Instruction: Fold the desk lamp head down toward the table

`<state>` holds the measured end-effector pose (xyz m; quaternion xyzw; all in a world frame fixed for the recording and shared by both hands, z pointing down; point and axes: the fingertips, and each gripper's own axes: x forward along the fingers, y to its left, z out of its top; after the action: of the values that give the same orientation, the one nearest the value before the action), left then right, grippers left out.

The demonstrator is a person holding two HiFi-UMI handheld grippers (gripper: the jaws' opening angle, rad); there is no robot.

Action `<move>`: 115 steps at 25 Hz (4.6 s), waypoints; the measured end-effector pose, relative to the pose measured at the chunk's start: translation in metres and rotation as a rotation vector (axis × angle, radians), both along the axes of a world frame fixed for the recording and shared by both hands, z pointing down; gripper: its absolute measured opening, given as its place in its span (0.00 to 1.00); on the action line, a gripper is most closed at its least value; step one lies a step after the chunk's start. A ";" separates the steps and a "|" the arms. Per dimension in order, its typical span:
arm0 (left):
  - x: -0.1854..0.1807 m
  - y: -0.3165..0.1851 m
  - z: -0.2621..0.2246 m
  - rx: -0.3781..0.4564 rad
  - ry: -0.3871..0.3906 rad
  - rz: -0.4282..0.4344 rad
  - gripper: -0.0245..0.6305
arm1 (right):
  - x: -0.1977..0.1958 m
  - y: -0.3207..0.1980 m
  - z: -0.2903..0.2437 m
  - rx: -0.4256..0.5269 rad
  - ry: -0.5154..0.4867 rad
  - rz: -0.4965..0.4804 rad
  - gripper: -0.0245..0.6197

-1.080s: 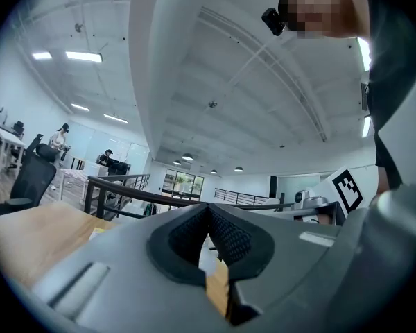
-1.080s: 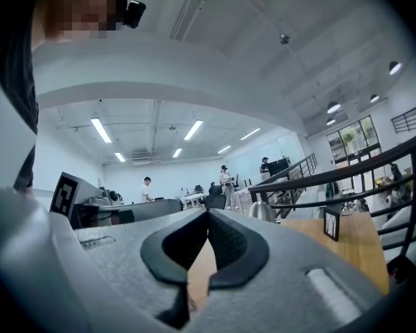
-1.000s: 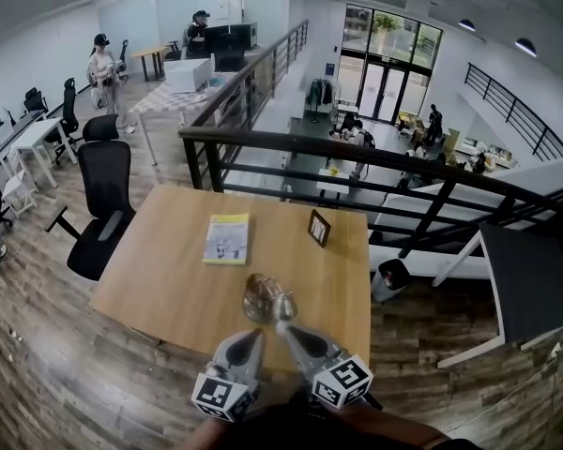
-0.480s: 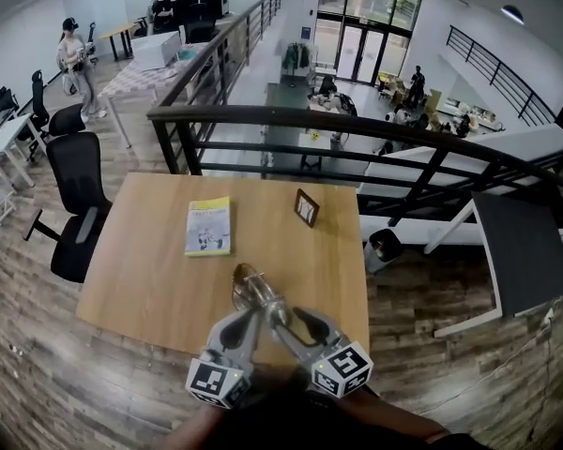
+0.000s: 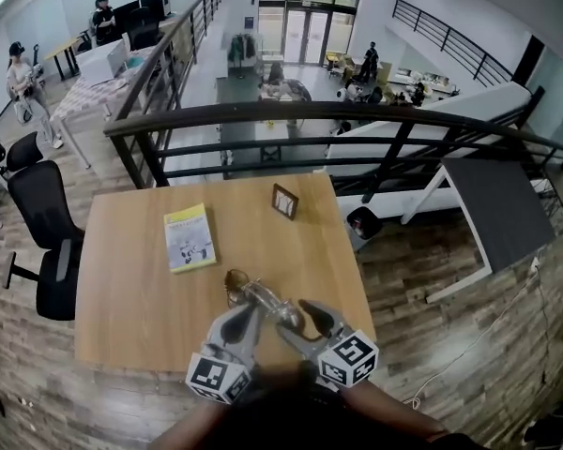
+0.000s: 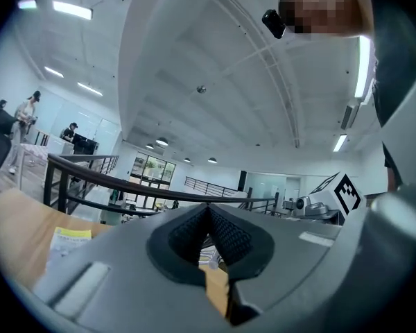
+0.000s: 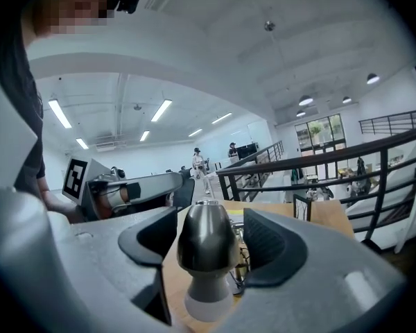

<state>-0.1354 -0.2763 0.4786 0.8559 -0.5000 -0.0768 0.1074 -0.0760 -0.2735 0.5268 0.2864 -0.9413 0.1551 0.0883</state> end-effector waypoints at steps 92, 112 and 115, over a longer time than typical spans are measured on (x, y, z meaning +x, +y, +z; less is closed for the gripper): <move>-0.083 0.019 0.043 -0.129 -0.023 0.007 0.04 | -0.021 0.008 0.276 -0.259 0.603 -0.135 0.45; -0.103 0.034 0.058 -0.139 -0.044 -0.018 0.04 | -0.039 -0.008 0.301 -0.254 0.632 -0.133 0.45; -0.102 0.035 0.058 -0.145 -0.045 -0.016 0.04 | -0.040 -0.011 0.303 -0.252 0.635 -0.131 0.45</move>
<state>-0.2374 -0.2417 0.5364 0.8434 -0.5133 -0.0220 0.1575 -0.1157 -0.2845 0.8298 0.2460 -0.8567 0.1674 0.4214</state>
